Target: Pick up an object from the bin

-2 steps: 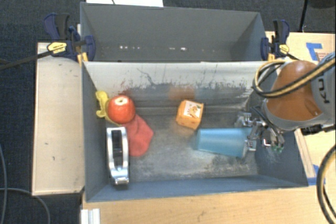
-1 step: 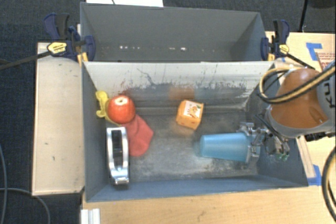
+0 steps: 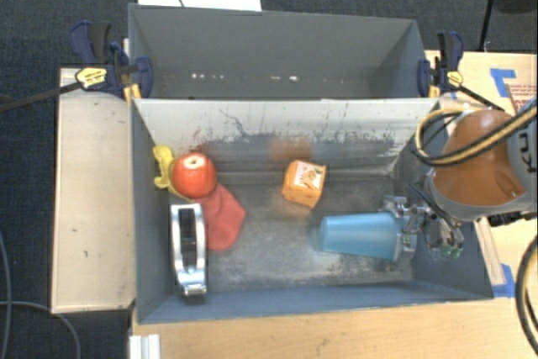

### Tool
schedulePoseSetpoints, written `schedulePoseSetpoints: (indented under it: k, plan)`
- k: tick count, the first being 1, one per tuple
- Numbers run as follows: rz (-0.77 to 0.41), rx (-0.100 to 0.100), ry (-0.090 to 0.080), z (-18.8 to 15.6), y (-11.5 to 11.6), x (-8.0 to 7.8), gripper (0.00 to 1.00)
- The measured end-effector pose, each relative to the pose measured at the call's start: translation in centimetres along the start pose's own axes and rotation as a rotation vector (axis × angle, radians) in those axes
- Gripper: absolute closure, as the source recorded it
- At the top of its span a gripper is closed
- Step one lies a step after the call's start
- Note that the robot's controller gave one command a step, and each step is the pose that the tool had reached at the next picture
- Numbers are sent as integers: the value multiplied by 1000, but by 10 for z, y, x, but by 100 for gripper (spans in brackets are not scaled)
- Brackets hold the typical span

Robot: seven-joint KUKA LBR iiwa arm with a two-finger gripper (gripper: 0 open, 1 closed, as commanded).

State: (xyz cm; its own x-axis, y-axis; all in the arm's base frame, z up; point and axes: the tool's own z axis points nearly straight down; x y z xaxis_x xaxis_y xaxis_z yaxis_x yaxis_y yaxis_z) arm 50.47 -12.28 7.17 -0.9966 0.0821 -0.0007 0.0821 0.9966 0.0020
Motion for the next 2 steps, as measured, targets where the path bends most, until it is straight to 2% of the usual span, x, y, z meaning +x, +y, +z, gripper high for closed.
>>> schedulePoseSetpoints:
  k: [1, 2]
  plan:
    - [-3, 1, 6, -50, 3, 1, 100]
    - [9, 1, 0, -100, 4, -11, 100]
